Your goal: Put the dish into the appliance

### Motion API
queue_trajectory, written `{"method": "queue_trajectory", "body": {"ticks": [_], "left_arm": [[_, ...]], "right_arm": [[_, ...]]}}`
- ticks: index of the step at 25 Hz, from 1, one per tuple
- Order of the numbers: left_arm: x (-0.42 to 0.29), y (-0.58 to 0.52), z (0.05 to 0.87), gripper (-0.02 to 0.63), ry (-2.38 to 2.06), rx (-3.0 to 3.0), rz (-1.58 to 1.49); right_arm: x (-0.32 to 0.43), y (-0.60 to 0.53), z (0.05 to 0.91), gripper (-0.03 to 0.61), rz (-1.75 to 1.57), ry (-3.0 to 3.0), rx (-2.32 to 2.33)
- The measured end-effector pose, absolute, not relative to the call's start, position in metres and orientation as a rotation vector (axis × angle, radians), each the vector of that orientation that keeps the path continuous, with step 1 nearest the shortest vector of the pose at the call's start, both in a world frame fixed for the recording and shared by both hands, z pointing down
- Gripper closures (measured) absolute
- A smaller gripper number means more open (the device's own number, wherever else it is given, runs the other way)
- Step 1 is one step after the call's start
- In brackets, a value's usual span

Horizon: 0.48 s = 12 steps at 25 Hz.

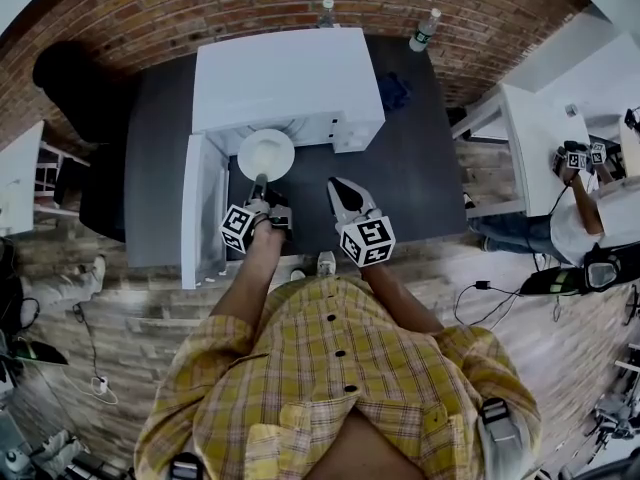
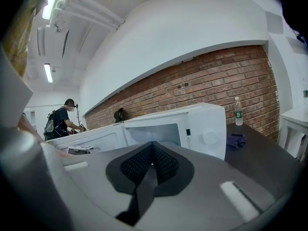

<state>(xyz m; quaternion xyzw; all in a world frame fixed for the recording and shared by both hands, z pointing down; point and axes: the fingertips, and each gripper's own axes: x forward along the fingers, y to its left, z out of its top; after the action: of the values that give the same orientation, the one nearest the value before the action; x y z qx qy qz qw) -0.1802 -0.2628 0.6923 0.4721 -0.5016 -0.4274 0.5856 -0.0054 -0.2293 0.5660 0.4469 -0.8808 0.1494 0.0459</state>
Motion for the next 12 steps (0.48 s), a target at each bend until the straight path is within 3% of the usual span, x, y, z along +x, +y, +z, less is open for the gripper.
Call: {"method": "queue_trajectory", "body": {"ticks": [12], "left_arm": [[-0.180,-0.297,0.707,0.600,-1.199,1.085,-0.991]], "right_arm": [[0.001,-0.242,0.571,0.575,0.452,-2.672,1.366]]}}
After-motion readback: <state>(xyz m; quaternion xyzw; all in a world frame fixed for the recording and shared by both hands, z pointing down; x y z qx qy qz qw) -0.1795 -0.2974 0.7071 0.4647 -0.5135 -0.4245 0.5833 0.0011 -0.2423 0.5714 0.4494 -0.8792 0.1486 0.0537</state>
